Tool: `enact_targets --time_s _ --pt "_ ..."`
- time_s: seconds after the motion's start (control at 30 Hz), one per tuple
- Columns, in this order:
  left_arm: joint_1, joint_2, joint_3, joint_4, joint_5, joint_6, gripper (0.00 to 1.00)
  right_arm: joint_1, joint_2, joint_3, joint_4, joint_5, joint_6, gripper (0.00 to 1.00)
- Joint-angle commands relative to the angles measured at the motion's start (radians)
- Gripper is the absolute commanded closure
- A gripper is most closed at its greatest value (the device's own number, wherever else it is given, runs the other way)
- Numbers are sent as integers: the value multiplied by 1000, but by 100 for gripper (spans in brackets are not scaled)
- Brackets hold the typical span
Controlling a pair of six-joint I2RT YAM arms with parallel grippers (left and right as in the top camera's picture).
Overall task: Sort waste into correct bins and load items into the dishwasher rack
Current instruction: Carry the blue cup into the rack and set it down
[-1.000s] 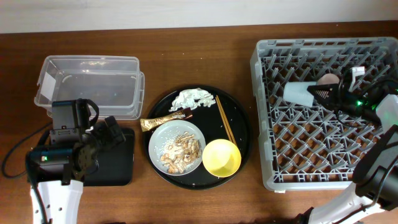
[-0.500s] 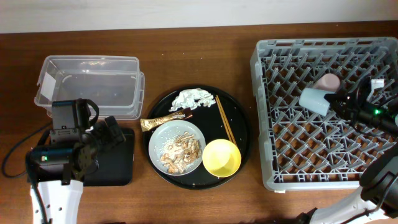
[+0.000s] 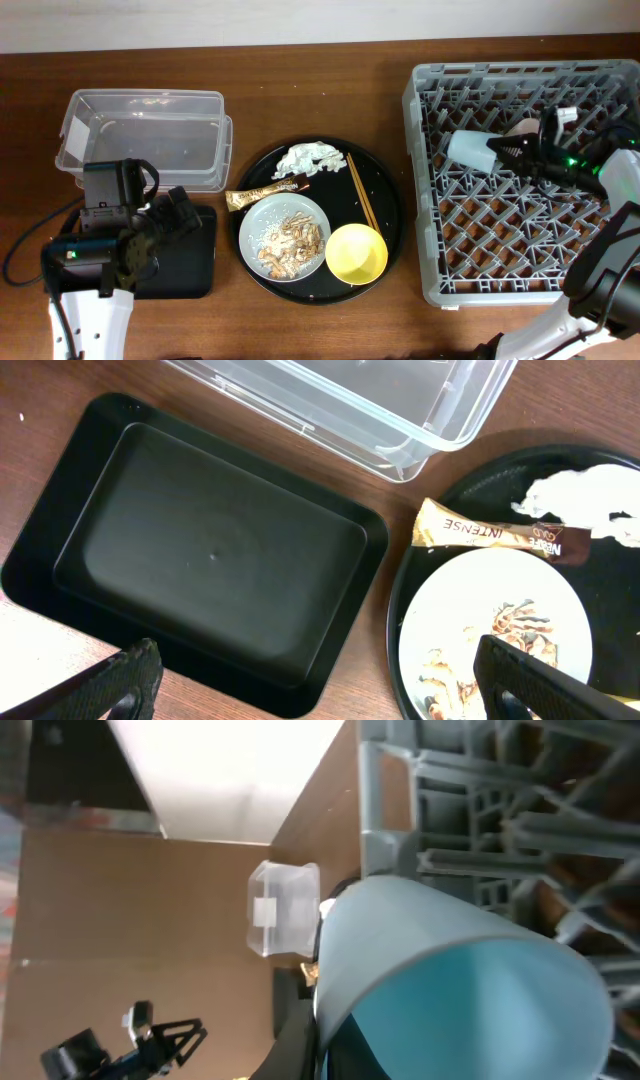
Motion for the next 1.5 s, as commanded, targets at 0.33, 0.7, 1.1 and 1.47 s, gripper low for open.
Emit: enact_targets --time_s 0.33,0.7,1.1,1.47 --pt "2 -3 11 2 -5 -17 1 -131 7 -3 -53 186 8 96" --pt "2 -3 11 2 -5 -17 1 -37 7 -3 -106 296 11 96" --pt "2 -3 11 2 -4 -17 1 -109 7 -2 -101 433 20 63" --pt "2 -3 11 2 -5 -17 1 -220 -19 314 -404 683 128 63"
